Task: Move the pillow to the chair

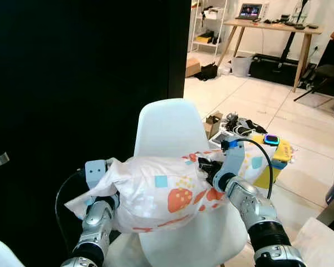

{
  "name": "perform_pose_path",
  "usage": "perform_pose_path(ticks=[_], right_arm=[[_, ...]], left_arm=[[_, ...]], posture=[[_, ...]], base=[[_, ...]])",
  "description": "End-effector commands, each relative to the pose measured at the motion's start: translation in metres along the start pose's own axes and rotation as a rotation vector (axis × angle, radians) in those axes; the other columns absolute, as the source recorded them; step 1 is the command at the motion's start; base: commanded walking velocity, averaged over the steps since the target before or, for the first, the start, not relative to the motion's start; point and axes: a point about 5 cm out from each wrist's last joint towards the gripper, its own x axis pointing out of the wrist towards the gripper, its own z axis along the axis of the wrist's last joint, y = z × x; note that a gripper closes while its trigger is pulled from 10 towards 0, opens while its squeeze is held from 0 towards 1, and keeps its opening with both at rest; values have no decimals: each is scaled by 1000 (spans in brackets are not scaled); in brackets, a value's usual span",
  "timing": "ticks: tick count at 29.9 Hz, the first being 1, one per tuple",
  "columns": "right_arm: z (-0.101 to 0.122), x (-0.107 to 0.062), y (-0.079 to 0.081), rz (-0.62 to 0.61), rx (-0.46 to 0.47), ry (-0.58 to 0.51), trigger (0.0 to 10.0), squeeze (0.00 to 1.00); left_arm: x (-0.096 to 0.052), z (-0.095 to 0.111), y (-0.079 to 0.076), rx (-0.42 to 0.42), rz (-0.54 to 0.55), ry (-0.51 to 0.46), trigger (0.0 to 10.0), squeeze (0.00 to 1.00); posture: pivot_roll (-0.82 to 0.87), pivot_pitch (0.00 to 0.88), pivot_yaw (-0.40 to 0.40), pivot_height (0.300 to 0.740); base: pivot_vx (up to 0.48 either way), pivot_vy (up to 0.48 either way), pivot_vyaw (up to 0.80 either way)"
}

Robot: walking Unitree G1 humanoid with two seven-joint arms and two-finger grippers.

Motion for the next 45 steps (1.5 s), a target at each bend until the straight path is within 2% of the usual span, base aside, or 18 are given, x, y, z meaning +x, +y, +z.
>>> perform_pose_path(ticks=[1, 2, 3, 6, 8, 10, 11, 12, 17, 24, 28, 33, 35, 38, 42, 43, 44, 45], right_arm=[[-3, 4, 5, 9, -41, 51, 10000, 0], [-3, 4, 5, 9, -41, 51, 10000, 0], [-11, 3, 3, -5, -61, 112, 10000, 0], [-43, -4, -6, -60, -34, 324, 10000, 0], [-43, -4, -6, -60, -34, 324, 10000, 0], [-52, -7, -10, -83, 1, 373, 10000, 0], [-52, -7, -10, -83, 1, 373, 10000, 0], [-56, -9, -12, -95, 30, 400, 10000, 0], [-58, -10, -12, -98, 41, 418, 10000, 0], [-55, -5, -3, -68, 108, 379, 10000, 0], [-59, 0, 15, 9, 194, 366, 10000, 0], [-67, 2, 21, 18, 201, 393, 10000, 0], [-73, 2, 21, -7, 192, 409, 10000, 0], [-75, 2, 20, -13, 184, 420, 10000, 0], [-82, -1, 20, -11, 160, 461, 10000, 0], [-83, -3, 17, -17, 152, 472, 10000, 886], [-82, -5, 12, -31, 136, 471, 10000, 1000], [-80, -6, 8, -41, 126, 467, 10000, 1000]], left_arm=[[-7, -14, 0, 2, -21, 69, 10000, 0], [-7, -14, 0, 2, -21, 69, 10000, 0], [-10, -20, 2, 18, -28, 97, 10000, 0], [-32, -50, 15, 25, 0, 239, 10000, 0], [-32, -50, 15, 25, 0, 239, 10000, 0], [-46, -65, 21, 34, 16, 313, 10000, 0], [-46, -65, 21, 34, 16, 313, 10000, 0], [-57, -77, 25, 64, 17, 368, 10000, 0], [-65, -84, 27, 91, 8, 394, 10000, 0], [-57, -74, 28, 94, 16, 337, 10000, 0], [-28, -43, 15, 141, -40, 195, 10000, 0], [-12, -20, 4, 162, -78, 91, 10000, 0], [-2, -3, -5, 165, -101, 6, 10000, 0], [0, 1, -8, 173, -113, -18, 10000, 0], [1, 5, -15, 232, -156, -46, 10000, 0], [0, 3, -15, 262, -169, -39, 10000, 0], [-3, -1, -13, 290, -170, -24, 10000, 0], [-5, -4, -11, 305, -168, -13, 10000, 0]], posture=[[66, 9, 19, 644], [66, 9, 19, 644], [65, 9, 20, 639], [62, 12, 19, 624], [62, 12, 19, 624], [64, 14, 16, 614], [64, 14, 16, 614], [63, 14, 14, 604], [60, 14, 7, 589], [63, 14, -6, 569], [66, 14, -12, 569], [66, 16, -11, 569], [66, 18, -7, 569], [66, 18, -7, 569], [68, 19, -5, 569], [69, 19, 0, 569], [69, 19, 1, 569], [69, 19, 1, 569]], base=[[0, 0, 0], [0, 0, 0], [0, 0, 0], [0, 0, 0], [0, 0, 0], [0, 0, 0], [0, 0, 0], [0, 0, 0], [0, 0, 0], [0, 0, 0], [0, 0, 0], [0, 0, 0], [0, 0, 0], [0, 0, 0], [0, 0, 0], [0, 0, 0], [0, 0, 0], [0, 0, 0]])
